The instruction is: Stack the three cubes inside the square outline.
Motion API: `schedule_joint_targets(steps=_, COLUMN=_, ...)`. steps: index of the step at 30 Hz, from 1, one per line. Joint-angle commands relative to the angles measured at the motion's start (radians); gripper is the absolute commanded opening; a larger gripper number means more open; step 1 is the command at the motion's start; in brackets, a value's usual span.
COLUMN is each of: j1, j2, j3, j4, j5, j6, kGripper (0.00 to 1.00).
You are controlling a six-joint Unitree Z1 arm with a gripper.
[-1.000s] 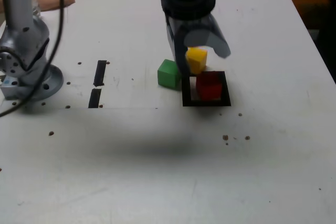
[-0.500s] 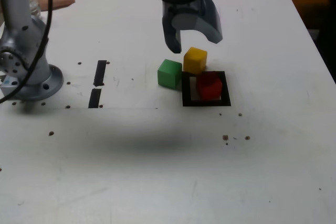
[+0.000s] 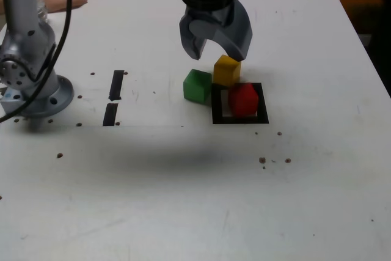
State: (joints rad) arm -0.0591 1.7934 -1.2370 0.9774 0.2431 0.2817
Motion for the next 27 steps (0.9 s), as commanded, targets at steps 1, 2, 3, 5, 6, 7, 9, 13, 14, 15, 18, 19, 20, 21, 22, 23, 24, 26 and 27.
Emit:
schedule_joint_targets(steps=1, j1=0.005, j2=0.005, j3=0.002, j4=-0.005, j5=0.003, j6=0.01, kGripper=0.74)
schedule_joint_targets(steps=2, j1=0.008, j2=0.004, j3=0.003, j4=-0.006, j5=0.004, j6=0.015, kGripper=0.74)
schedule_joint_targets(steps=3, j1=0.011, j2=0.004, j3=0.003, j4=-0.006, j5=0.004, j6=0.019, kGripper=0.74)
schedule_joint_targets(steps=5, j1=0.018, j2=0.004, j3=0.003, j4=-0.007, j5=0.004, j6=0.023, kGripper=0.74)
schedule_joint_targets(steps=6, j1=0.021, j2=0.005, j3=0.002, j4=-0.008, j5=0.004, j6=0.025, kGripper=0.74)
schedule_joint_targets(steps=7, j1=0.026, j2=0.007, j3=0.001, j4=-0.009, j5=0.004, j6=0.027, kGripper=0.74)
schedule_joint_targets(steps=9, j1=0.036, j2=0.013, j3=-0.001, j4=-0.011, j5=0.004, j6=0.032, kGripper=0.74)
schedule_joint_targets(steps=13, j1=0.055, j2=0.031, j3=-0.006, j4=-0.018, j5=0.004, j6=0.042, kGripper=0.74)
schedule_joint_targets(steps=14, j1=0.06, j2=0.04, j3=-0.009, j4=-0.022, j5=0.003, j6=0.045, kGripper=0.74)
schedule_joint_targets(steps=15, j1=0.063, j2=0.048, j3=-0.012, j4=-0.024, j5=0.003, j6=0.047, kGripper=0.74)
schedule_joint_targets(steps=18, j1=0.066, j2=0.066, j3=-0.022, j4=-0.027, j5=0.003, j6=0.049, kGripper=0.74)
schedule_joint_targets(steps=19, j1=0.067, j2=0.074, j3=-0.029, j4=-0.027, j5=0.002, j6=0.05, kGripper=0.74)
schedule_joint_targets(steps=20, j1=0.067, j2=0.08, j3=-0.035, j4=-0.028, j5=0.002, j6=0.05, kGripper=0.74)
schedule_joint_targets(steps=21, j1=0.067, j2=0.083, j3=-0.039, j4=-0.028, j5=0.001, j6=0.051, kGripper=0.74)
schedule_joint_targets(steps=22, j1=0.067, j2=0.087, j3=-0.043, j4=-0.028, j5=0.001, j6=0.051, kGripper=0.74)
schedule_joint_targets(steps=23, j1=0.067, j2=0.09, j3=-0.047, j4=-0.028, j5=0.001, j6=0.052, kGripper=0.74)
schedule_joint_targets(steps=24, j1=0.067, j2=0.094, j3=-0.05, j4=-0.028, j5=0.001, j6=0.052, kGripper=0.74)
schedule_joint_targets(steps=26, j1=0.069, j2=0.099, j3=-0.054, j4=-0.029, j5=0.001, j6=0.053, kGripper=0.74)
schedule_joint_targets(steps=27, j1=0.069, j2=0.1, j3=-0.054, j4=-0.029, j5=0.001, j6=0.053, kGripper=0.74)
